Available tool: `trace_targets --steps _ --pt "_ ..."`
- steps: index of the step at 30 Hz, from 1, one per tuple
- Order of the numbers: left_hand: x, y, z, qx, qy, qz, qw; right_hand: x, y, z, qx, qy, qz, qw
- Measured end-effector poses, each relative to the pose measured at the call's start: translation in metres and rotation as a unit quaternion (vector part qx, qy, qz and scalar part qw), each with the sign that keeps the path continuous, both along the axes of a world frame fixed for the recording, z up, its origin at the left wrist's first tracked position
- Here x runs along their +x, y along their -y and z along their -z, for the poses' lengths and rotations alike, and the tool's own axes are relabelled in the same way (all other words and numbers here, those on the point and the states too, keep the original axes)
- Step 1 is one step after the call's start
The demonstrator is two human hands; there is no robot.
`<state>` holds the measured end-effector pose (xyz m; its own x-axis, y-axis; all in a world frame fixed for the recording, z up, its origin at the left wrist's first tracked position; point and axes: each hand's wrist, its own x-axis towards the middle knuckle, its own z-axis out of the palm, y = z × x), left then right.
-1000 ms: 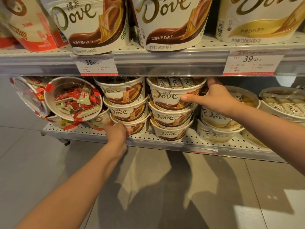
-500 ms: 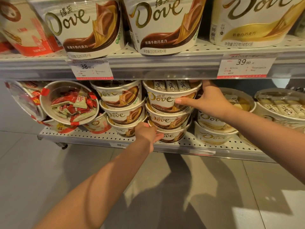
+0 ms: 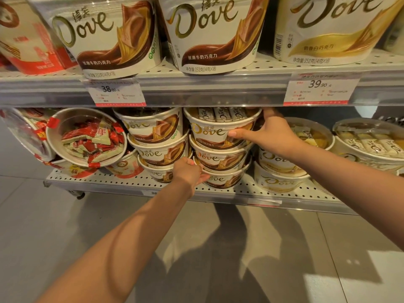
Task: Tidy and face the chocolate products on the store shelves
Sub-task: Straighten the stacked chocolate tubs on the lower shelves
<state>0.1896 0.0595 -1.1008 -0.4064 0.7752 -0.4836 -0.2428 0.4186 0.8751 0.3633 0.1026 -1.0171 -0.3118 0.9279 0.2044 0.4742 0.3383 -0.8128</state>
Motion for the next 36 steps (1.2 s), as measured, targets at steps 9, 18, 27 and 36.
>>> trace_targets --steps 9,18,27,36 --pt "-0.016 0.012 -0.013 -0.029 -0.004 0.067 0.997 -0.004 0.004 0.004 -0.013 -0.014 0.002 1.000" --pt "-0.029 0.077 -0.086 0.114 -0.292 0.126 0.941 0.006 0.047 0.019 0.242 0.020 0.040 0.969" --pt "-0.076 0.072 -0.198 0.317 -0.509 -0.142 0.788 -0.022 0.070 -0.086 0.367 -0.081 0.024 0.926" --pt "-0.100 0.043 -0.229 0.271 -0.389 -0.077 0.877 -0.084 0.051 -0.123 0.118 -0.132 0.238 0.955"
